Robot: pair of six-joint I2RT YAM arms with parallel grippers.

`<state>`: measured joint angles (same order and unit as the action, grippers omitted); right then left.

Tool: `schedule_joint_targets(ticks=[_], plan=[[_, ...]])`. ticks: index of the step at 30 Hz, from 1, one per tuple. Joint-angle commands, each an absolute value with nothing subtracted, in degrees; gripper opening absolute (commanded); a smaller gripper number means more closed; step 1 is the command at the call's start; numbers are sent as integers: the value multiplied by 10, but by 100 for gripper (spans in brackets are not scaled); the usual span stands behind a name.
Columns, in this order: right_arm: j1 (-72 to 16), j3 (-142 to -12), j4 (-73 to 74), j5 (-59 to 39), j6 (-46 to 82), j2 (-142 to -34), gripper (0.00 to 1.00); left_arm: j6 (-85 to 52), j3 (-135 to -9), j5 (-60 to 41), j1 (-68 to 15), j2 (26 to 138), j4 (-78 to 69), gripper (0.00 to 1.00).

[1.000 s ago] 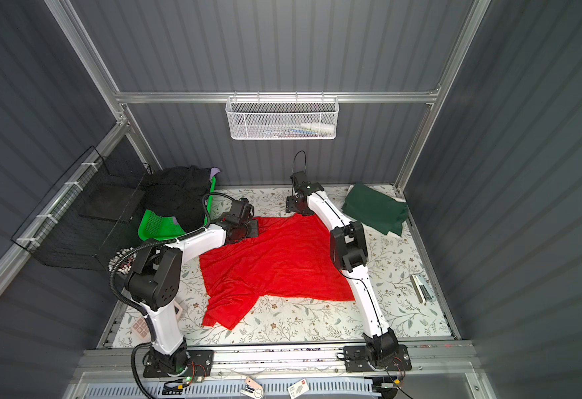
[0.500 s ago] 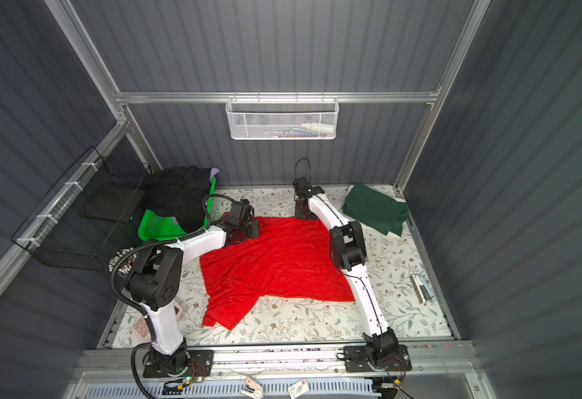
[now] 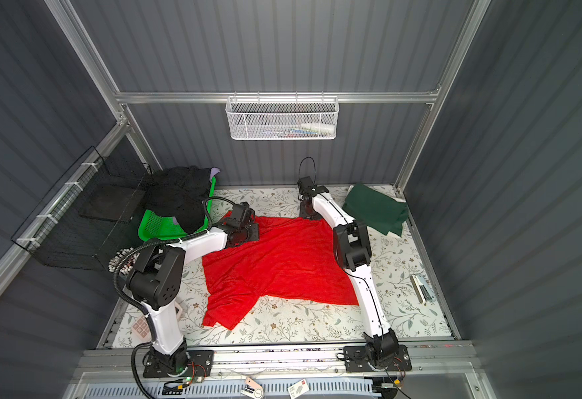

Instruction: Fold and stack the t-shirts

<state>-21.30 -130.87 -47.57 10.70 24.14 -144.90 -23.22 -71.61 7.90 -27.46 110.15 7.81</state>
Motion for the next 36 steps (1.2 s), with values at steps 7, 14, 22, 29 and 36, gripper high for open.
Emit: schedule_joint_targets(ticks=[7,14,22,29,36], plan=[[-209,-1240,-422,102,238,-1400,19,-264,-698,103,-278,1105,85,0],[-209,-1207,-406,118,236,-1384,19,-268,-679,92,-278,1093,69,0],[-184,-1205,-410,132,252,-1386,39,-266,-668,89,-278,1091,69,0],[-169,-1206,-416,155,251,-1391,43,-265,-668,87,-278,1096,77,0],[-148,-1229,-453,164,253,-1413,44,-258,-670,90,-278,1094,86,0]])
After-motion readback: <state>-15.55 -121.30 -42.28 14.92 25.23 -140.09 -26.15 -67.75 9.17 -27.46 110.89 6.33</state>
